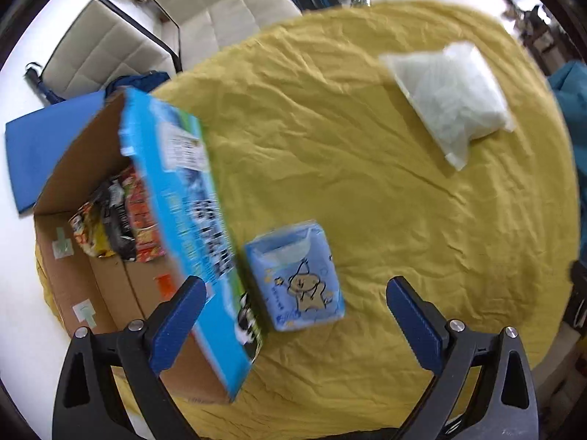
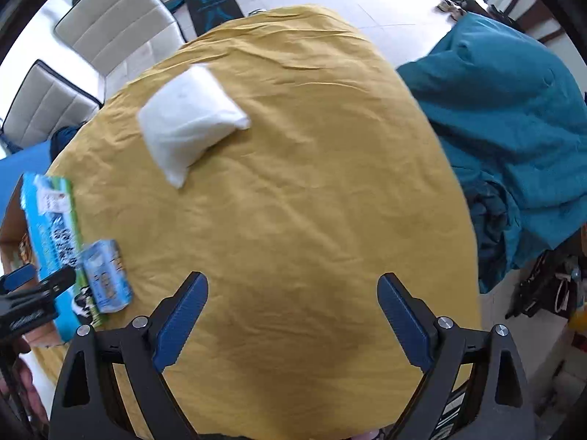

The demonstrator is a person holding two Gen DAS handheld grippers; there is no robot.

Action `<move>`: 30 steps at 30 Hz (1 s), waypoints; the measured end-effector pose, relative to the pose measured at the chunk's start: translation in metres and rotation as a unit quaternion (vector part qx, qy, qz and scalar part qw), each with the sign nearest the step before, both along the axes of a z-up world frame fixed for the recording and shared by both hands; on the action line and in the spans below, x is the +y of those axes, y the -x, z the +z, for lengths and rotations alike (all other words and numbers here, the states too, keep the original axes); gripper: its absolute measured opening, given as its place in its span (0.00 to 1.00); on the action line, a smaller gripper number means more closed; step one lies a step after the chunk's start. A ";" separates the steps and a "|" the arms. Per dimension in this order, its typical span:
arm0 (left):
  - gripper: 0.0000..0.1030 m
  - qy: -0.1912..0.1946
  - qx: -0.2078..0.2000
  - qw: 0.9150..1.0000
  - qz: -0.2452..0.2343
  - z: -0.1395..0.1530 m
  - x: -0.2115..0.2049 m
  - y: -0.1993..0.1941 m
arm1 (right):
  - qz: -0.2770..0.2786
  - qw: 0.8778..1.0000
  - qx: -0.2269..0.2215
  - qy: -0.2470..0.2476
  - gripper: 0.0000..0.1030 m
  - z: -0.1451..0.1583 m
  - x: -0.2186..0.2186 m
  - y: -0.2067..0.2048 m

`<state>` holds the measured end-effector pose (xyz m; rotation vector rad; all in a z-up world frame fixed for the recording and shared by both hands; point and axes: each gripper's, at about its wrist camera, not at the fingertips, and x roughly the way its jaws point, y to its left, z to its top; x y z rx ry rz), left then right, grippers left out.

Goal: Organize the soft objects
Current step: 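Move the left tool to the blue tissue pack while the right tool grasps the white bag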

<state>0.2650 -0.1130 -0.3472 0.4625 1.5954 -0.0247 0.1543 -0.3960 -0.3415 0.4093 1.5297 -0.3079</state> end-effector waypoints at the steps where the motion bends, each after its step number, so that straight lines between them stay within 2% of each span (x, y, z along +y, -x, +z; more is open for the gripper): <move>1: 0.98 -0.014 0.014 1.000 -0.003 -0.016 -0.005 -0.005 | -0.006 1.000 0.001 -0.001 0.93 -0.004 -0.011 0.002; 4: 0.94 -0.039 0.050 0.998 -0.001 -0.054 -0.009 -0.011 | -0.018 1.000 0.006 -0.010 0.93 -0.017 -0.030 0.005; 6: 0.82 -0.055 0.065 0.996 -0.001 -0.074 -0.010 -0.011 | -0.025 0.999 0.014 -0.018 0.93 -0.030 -0.042 0.006; 7: 0.80 -0.061 0.074 0.995 0.002 -0.085 -0.009 -0.010 | -0.026 0.999 0.016 -0.020 0.93 -0.034 -0.045 0.006; 9: 0.58 -0.068 0.090 0.994 0.009 -0.100 -0.007 -0.007 | -0.023 0.999 0.022 -0.024 0.93 -0.042 -0.049 0.003; 11: 0.41 -0.070 0.102 0.992 0.015 -0.114 -0.005 -0.003 | -0.015 0.999 0.025 -0.028 0.93 -0.048 -0.051 -0.001; 12: 0.37 -0.072 0.107 0.991 0.021 -0.121 -0.003 0.000 | -0.011 0.999 0.025 -0.028 0.93 -0.050 -0.051 -0.004; 15: 0.22 -0.077 0.083 0.993 0.021 -0.123 -0.006 0.006 | 0.009 0.999 0.018 -0.039 0.93 -0.050 -0.048 -0.019; 17: 0.15 -0.061 0.069 0.996 0.020 -0.118 -0.012 0.007 | 0.036 0.998 0.009 -0.045 0.93 -0.046 -0.042 -0.033; 19: 0.14 -0.029 0.058 0.997 0.030 -0.109 -0.017 0.003 | 0.077 0.996 0.007 -0.044 0.93 -0.042 -0.031 -0.052; 21: 0.16 -0.008 0.055 0.998 0.038 -0.104 -0.022 -0.005 | 0.141 0.989 0.005 -0.039 0.93 -0.036 -0.015 -0.075; 23: 0.17 0.012 0.050 0.998 0.048 -0.100 -0.025 -0.014 | 0.223 0.974 0.005 -0.031 0.93 -0.031 0.006 -0.098; 25: 0.29 0.034 0.048 0.996 0.064 -0.095 -0.023 -0.019 | 0.336 0.942 0.003 0.013 0.93 -0.028 0.033 -0.124; 26: 0.37 0.040 0.047 0.996 0.070 -0.092 -0.021 -0.021 | 0.405 0.913 -0.009 0.053 0.93 -0.027 0.049 -0.134; 27: 0.42 0.046 0.044 0.995 0.076 -0.090 -0.017 -0.021 | 0.469 0.879 -0.018 0.088 0.93 -0.028 0.062 -0.140; 28: 0.44 0.049 0.044 0.994 0.083 -0.086 -0.012 -0.021 | 0.508 0.854 -0.017 0.110 0.93 -0.032 0.071 -0.144; 29: 0.47 0.058 0.044 0.993 0.092 -0.081 -0.006 -0.020 | 0.562 0.818 -0.003 0.124 0.93 -0.040 0.082 -0.151; 30: 0.49 0.065 0.044 0.992 0.101 -0.078 0.002 -0.019 | 0.590 0.797 0.008 0.126 0.93 -0.046 0.089 -0.155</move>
